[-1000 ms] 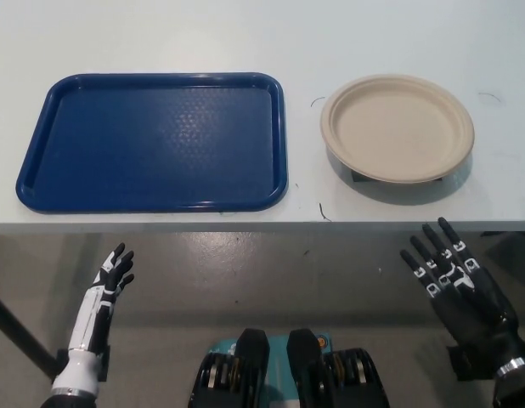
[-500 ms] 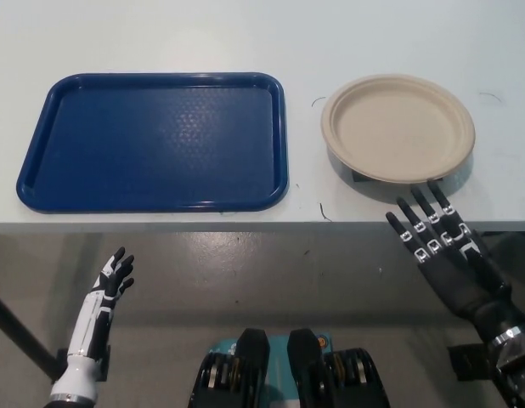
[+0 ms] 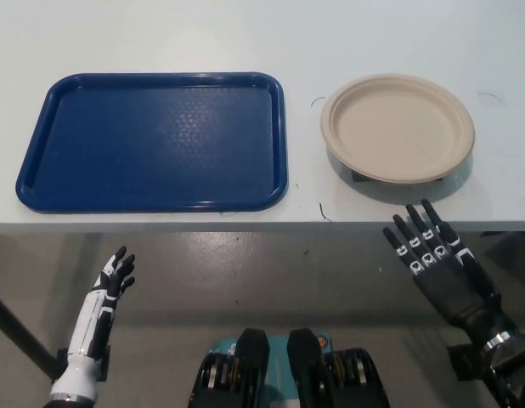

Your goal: Use the right hand to pick up a plate from a leveled surface and place it into a tray on the left side

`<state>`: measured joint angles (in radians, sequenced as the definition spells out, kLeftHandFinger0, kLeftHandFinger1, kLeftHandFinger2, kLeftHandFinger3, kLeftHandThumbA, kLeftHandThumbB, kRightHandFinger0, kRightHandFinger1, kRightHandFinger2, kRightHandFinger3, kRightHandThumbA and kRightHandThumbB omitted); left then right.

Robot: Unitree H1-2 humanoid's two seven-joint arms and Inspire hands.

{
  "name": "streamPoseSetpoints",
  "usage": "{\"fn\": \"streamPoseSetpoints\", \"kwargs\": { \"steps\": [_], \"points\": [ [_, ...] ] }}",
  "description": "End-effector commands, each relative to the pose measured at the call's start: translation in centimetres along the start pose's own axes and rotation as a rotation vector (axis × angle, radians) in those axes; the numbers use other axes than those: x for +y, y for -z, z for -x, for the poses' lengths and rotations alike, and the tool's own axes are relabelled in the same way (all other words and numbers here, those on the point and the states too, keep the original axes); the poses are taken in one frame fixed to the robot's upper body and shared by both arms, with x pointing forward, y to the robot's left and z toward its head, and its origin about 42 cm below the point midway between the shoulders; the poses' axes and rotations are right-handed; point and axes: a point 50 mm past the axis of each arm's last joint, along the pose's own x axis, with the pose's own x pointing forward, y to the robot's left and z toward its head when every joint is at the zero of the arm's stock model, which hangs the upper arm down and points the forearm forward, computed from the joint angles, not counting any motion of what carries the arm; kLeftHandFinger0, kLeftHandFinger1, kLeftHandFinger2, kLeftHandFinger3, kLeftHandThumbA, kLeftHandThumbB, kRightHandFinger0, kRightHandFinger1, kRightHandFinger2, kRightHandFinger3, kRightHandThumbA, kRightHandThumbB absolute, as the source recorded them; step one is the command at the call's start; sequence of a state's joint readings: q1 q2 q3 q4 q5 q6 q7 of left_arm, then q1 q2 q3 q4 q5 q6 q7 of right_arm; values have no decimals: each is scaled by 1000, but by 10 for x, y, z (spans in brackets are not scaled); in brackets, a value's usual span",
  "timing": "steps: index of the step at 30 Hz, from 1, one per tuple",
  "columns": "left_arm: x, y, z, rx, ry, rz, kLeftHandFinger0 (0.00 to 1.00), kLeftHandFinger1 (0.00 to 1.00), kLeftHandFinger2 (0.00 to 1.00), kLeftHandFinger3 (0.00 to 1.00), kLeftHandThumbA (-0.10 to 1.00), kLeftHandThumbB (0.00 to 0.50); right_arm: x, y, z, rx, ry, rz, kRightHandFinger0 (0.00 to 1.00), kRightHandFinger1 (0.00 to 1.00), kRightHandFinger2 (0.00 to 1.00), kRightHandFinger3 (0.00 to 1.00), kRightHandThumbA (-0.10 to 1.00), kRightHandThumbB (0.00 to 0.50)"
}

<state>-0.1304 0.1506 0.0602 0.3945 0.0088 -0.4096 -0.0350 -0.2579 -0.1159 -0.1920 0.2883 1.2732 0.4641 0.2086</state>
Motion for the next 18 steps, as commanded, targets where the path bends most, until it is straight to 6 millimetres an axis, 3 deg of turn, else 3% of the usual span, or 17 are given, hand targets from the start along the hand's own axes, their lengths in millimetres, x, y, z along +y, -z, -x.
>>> {"fn": "streamPoseSetpoints", "kwargs": {
  "steps": [1, 5, 8, 18],
  "points": [
    [8, -13, -10, -68, 15, -36, 1000, 1000, 1000, 1000, 999, 142, 6, -4, -1, 13, -80, 13, 1000, 1000, 1000, 1000, 1000, 426],
    [8, -12, -9, -58, 12, -28, 1000, 1000, 1000, 1000, 1000, 158, 3, -3, -1, 26, -76, 23, 1000, 1000, 1000, 1000, 1000, 425],
    [7, -12, -9, -64, 11, -27, 1000, 1000, 1000, 1000, 999, 134, 4, -4, -6, 26, -86, 19, 1000, 1000, 1000, 1000, 1000, 425],
    [7, -13, -9, -54, 17, -28, 1000, 1000, 1000, 1000, 994, 141, 14, -11, -21, 19, -99, 30, 1000, 1000, 1000, 1000, 1000, 422]
  ]
}}
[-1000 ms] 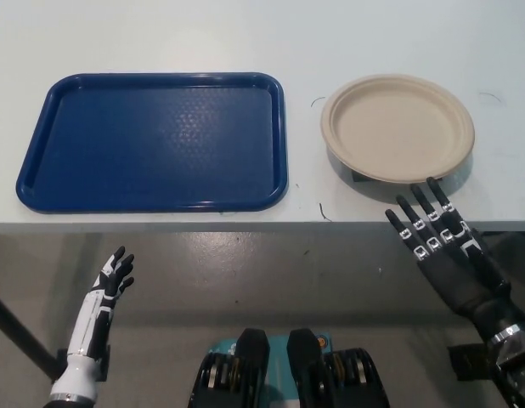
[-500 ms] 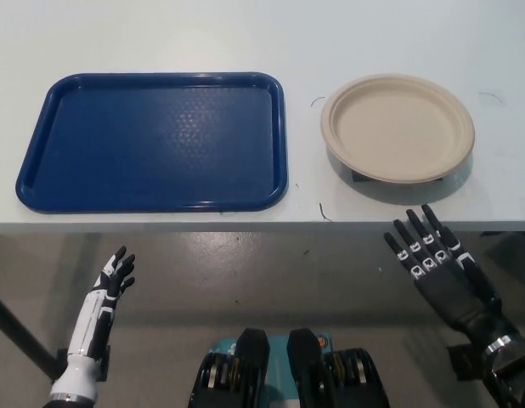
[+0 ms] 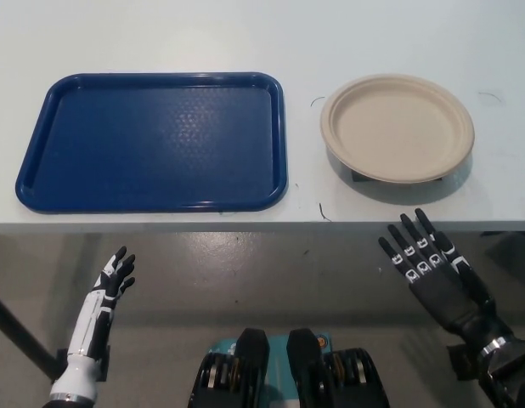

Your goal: Use the right hand to pick up a plate from a leveled surface and place it into a tray on the left side

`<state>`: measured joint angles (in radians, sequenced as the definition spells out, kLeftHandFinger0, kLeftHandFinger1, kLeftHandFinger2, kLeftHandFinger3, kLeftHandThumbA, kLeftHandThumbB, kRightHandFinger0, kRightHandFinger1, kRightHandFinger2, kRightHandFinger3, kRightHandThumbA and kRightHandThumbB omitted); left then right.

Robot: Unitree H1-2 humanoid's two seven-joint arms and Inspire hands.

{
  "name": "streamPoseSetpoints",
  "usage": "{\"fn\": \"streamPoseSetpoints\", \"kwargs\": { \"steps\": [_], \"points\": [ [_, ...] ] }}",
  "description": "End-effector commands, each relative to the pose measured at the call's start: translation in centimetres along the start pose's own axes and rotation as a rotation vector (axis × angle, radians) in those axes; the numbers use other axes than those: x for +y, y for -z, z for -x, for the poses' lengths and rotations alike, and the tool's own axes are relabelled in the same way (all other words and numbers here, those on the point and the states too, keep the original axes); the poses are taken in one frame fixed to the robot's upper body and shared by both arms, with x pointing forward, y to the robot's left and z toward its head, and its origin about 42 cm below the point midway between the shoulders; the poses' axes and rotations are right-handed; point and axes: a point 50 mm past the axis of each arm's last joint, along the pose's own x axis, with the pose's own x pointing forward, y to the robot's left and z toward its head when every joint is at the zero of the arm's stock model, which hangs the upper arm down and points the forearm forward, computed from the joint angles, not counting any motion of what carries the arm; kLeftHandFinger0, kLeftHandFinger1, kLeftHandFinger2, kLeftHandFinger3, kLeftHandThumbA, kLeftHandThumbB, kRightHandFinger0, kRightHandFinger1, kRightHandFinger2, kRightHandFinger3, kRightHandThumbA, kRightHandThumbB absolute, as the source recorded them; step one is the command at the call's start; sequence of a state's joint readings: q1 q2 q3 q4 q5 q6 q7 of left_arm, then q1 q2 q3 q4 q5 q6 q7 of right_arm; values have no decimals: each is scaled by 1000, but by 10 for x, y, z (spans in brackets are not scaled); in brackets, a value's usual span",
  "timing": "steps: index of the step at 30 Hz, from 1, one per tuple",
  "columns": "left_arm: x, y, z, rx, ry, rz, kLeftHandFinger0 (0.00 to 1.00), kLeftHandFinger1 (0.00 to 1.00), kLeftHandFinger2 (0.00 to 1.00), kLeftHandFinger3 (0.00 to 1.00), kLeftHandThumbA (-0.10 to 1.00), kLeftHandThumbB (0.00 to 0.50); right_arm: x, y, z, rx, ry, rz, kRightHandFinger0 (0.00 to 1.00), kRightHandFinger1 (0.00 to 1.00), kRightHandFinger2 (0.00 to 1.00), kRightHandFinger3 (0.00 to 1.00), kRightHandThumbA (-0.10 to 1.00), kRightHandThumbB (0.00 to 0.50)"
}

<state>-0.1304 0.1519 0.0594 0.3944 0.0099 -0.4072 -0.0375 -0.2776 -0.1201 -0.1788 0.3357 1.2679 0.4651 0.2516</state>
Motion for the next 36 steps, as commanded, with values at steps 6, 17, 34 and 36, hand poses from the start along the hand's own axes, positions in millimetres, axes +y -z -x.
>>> {"fn": "streamPoseSetpoints", "kwargs": {
  "steps": [6, 17, 34, 36],
  "points": [
    [8, -11, -8, -61, 16, -25, 1000, 1000, 1000, 1000, 998, 167, 21, -18, -18, -15, -77, 38, 1000, 1000, 1000, 1000, 1000, 423],
    [7, -11, -8, -69, 11, -36, 1000, 1000, 1000, 1000, 992, 157, 23, -21, -20, -7, -78, 56, 1000, 1000, 1000, 1000, 1000, 408],
    [6, -11, -7, -66, 20, -23, 1000, 1000, 1000, 1000, 971, 160, 7, -32, -47, 18, -37, 73, 1000, 1000, 1000, 1000, 1000, 400],
    [6, -11, -7, -67, 19, -25, 1000, 1000, 1000, 1000, 974, 167, 6, -34, -49, 18, -33, 77, 1000, 1000, 1000, 1000, 1000, 401]
  ]
}}
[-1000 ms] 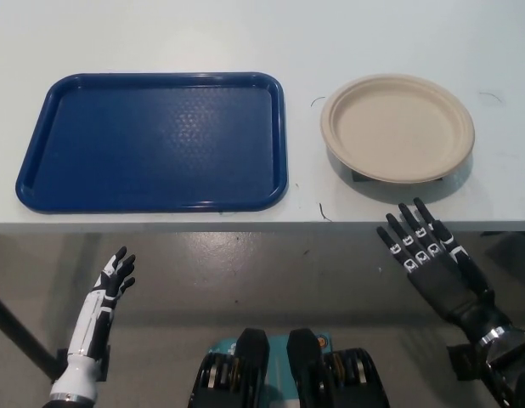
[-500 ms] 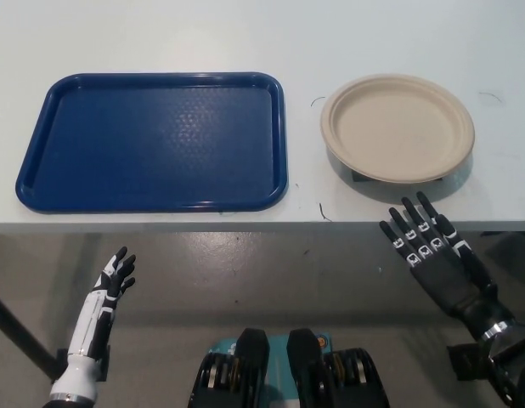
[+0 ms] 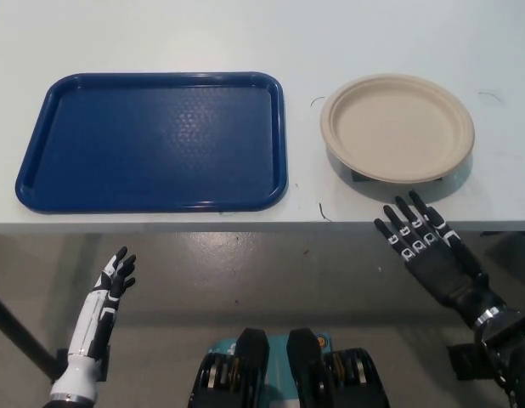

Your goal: Use the right hand to pick up a plate from a leveled surface and place it into a tray on the left side

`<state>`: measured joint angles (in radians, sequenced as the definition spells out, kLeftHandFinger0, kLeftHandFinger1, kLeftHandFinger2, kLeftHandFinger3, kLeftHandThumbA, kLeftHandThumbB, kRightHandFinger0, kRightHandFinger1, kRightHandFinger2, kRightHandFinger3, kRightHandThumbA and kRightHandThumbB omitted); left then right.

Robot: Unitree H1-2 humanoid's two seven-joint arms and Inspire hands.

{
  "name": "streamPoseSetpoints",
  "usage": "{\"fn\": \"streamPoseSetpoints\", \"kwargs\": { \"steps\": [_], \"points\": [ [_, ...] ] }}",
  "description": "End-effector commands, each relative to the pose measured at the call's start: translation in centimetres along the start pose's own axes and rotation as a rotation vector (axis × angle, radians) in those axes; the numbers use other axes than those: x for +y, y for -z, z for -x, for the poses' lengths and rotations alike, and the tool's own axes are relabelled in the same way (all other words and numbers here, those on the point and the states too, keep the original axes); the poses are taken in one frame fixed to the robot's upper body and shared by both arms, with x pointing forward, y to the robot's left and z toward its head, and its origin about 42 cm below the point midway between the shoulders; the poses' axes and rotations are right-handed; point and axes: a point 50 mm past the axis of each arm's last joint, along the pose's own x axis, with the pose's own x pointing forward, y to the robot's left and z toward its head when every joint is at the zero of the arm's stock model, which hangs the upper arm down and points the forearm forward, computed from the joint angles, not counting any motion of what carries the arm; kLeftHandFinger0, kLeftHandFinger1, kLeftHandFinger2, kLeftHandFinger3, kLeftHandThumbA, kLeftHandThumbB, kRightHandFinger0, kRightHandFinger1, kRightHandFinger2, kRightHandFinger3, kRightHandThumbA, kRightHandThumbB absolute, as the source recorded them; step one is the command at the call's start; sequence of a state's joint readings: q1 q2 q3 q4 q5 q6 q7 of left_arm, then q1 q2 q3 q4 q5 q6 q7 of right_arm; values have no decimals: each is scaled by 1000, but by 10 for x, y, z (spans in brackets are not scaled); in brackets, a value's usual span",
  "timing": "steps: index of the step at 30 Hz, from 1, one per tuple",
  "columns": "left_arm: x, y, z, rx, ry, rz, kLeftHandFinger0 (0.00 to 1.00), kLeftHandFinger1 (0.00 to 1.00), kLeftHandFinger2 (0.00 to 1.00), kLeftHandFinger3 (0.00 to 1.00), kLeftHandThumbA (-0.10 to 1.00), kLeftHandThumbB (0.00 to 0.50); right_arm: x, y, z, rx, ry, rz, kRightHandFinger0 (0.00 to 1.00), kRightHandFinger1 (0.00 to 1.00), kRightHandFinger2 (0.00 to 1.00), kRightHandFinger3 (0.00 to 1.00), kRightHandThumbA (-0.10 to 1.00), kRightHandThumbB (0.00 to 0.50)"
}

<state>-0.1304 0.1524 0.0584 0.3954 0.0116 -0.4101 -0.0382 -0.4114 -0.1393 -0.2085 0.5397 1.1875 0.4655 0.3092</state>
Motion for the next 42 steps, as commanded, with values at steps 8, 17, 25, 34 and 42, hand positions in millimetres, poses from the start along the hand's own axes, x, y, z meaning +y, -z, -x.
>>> {"fn": "streamPoseSetpoints", "kwargs": {
  "steps": [8, 17, 25, 34, 42],
  "points": [
    [6, -11, -8, -71, 19, -31, 1000, 1000, 1000, 1000, 988, 166, 19, -22, -19, -16, -63, 67, 1000, 1000, 1000, 1000, 1000, 387],
    [7, -11, -9, -81, 23, -29, 1000, 1000, 1000, 1000, 985, 170, 27, -30, -30, -22, -59, 83, 1000, 1000, 1000, 1000, 1000, 384],
    [7, -11, -8, -70, 21, -30, 1000, 1000, 1000, 1000, 982, 164, 35, -33, -38, -16, -52, 127, 1000, 1000, 1000, 1000, 1000, 423],
    [7, -12, -9, -71, 18, -25, 1000, 1000, 1000, 1000, 966, 178, 43, -40, -50, -1, -26, 168, 1000, 1000, 1000, 1000, 1000, 447],
    [7, -12, -9, -77, 24, -35, 1000, 1000, 1000, 1000, 969, 162, 53, -44, -66, 15, 110, 230, 1000, 1000, 1000, 1000, 1000, 454]
  ]
}}
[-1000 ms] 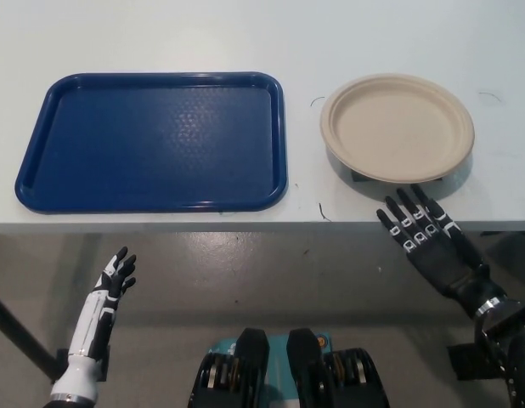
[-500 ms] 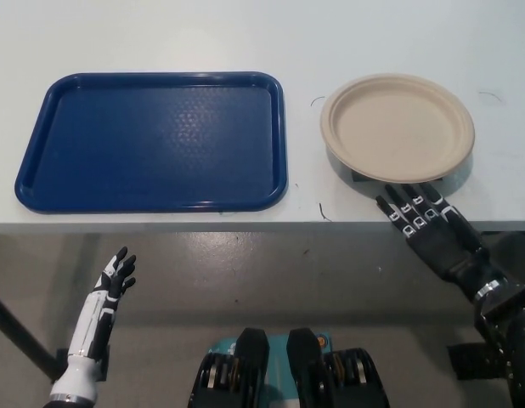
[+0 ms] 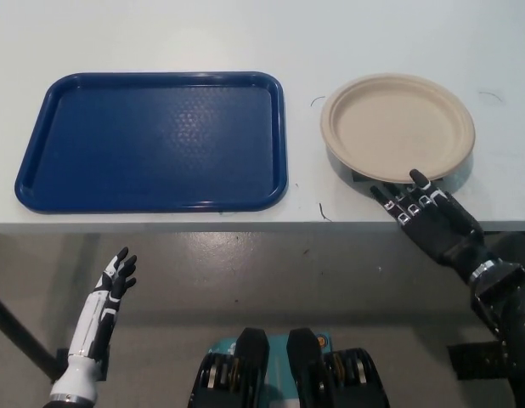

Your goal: Use the right hand to pick up a plate from a leveled surface and place it into a tray on the left side

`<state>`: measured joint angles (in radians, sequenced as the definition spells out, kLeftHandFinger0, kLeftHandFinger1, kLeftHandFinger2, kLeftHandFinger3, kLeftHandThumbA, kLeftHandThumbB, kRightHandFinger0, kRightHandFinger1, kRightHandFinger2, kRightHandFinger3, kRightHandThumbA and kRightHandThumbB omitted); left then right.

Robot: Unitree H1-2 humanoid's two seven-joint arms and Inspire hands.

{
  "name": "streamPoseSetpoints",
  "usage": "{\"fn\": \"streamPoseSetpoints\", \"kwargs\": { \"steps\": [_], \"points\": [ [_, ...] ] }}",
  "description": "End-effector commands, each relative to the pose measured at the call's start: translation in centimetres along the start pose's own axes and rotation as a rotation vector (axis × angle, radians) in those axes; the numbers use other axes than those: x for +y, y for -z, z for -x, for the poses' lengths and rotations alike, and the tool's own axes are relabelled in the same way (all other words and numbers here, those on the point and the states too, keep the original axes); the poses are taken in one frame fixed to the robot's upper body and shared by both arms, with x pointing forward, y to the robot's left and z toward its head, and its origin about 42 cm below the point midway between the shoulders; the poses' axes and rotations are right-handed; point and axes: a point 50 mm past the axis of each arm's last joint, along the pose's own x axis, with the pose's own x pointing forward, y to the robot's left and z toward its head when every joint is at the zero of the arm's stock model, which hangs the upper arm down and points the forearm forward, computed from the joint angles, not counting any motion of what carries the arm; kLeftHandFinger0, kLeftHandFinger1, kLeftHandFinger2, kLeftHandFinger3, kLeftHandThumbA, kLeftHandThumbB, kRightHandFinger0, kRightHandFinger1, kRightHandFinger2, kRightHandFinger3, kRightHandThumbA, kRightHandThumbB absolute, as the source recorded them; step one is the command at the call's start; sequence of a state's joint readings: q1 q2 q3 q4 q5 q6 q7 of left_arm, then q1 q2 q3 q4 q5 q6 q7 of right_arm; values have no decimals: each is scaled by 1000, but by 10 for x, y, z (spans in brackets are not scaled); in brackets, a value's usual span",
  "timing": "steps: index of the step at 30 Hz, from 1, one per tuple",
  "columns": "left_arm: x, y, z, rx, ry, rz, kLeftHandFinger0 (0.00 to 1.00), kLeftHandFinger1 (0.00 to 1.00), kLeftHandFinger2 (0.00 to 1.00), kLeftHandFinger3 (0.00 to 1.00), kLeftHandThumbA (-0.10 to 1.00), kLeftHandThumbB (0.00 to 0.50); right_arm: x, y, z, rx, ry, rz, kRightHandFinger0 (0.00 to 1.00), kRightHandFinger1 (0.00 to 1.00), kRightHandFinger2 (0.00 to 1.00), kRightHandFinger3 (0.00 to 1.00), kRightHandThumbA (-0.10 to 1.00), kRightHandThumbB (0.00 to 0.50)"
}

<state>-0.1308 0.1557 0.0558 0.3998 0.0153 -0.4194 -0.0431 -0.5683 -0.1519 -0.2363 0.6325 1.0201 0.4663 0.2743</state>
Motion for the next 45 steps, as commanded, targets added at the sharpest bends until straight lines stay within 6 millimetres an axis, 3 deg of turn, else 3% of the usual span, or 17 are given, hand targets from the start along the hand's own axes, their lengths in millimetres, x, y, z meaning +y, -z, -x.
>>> {"fn": "streamPoseSetpoints", "kwargs": {
  "steps": [1, 2, 3, 4, 5, 6, 7, 8, 11, 14, 16, 28, 33, 34, 35, 37, 45],
  "points": [
    [7, -12, -10, -71, 16, -29, 1000, 1000, 1000, 1000, 969, 162, 24, -22, -21, -4, 84, 85, 1000, 1000, 1000, 1000, 1000, 454],
    [7, -12, -10, -72, 15, -28, 1000, 1000, 1000, 1000, 967, 160, 25, -23, -23, -5, 159, 123, 1000, 1000, 1000, 1000, 1000, 431],
    [7, -11, -9, -72, 15, -27, 1000, 1000, 1000, 1000, 966, 159, 27, -23, -25, -20, 273, 158, 766, 742, 829, 985, 917, 316],
    [7, -11, -8, -71, 14, -24, 1000, 1000, 1000, 1000, 961, 162, 27, -24, -28, -30, 337, 159, 248, 250, 405, 614, 654, 256],
    [7, -12, -9, -75, 15, -27, 1000, 1000, 1000, 1000, 962, 159, 28, -27, -32, -40, 409, 192, 50, 50, 81, 300, 403, 64],
    [7, -12, -9, -76, 15, -29, 1000, 1000, 1000, 1000, 964, 163, 29, -28, -34, -44, 438, 202, 2, 2, 68, 410, -40, 92],
    [8, -12, -10, -76, 15, -31, 1000, 1000, 1000, 1000, 965, 165, 30, -27, -35, -49, 454, 180, 0, 0, 145, 636, -98, 50],
    [8, -11, -10, -74, 15, -31, 1000, 1000, 1000, 1000, 966, 165, 28, -26, -35, -46, 457, 155, 0, 0, 362, 747, -100, 30],
    [9, -12, -11, -69, 16, -33, 1000, 1000, 1000, 1000, 972, 181, 24, -24, -34, -33, 471, 125, 0, 38, 440, 1000, -100, 21],
    [8, -12, -10, -61, 14, -25, 1000, 1000, 1000, 1000, 966, 189, 21, -23, -33, -29, 485, 110, 0, 60, 499, 943, -100, 10],
    [8, -12, -9, -63, 12, -22, 1000, 1000, 1000, 1000, 955, 177, 19, -21, -32, -26, 485, 109, 0, 80, 502, 811, -100, 25],
    [7, -12, -13, -70, 24, -27, 1000, 1000, 1000, 1000, 954, 158, 21, -23, -9, -82, 454, 139, 0, 157, 559, 1000, -100, 6],
    [11, -14, -15, -79, 26, -43, 1000, 1000, 1000, 1000, 967, 157, 70, -29, 9, -181, 353, 252, 0, 179, 572, 1000, -100, 71],
    [10, -14, -15, -78, 24, -37, 1000, 1000, 1000, 1000, 960, 162, 77, -30, 11, -193, 345, 274, 0, 176, 540, 956, -100, 155],
    [10, -14, -15, -75, 21, -32, 1000, 1000, 1000, 1000, 950, 158, 91, -32, 14, -210, 325, 305, 0, 154, 562, 1000, -100, 89],
    [9, -10, -7, -62, 24, -26, 1000, 1000, 1000, 1000, 936, 158, 109, -29, 24, -218, 281, 344, 0, 161, 549, 1000, -100, 58],
    [4, -8, -1, -46, 38, -49, 1000, 1000, 1000, 1000, 976, 173, 161, -12, 27, -198, 144, 373, 0, 264, 597, 1000, -100, 30]
  ]
}}
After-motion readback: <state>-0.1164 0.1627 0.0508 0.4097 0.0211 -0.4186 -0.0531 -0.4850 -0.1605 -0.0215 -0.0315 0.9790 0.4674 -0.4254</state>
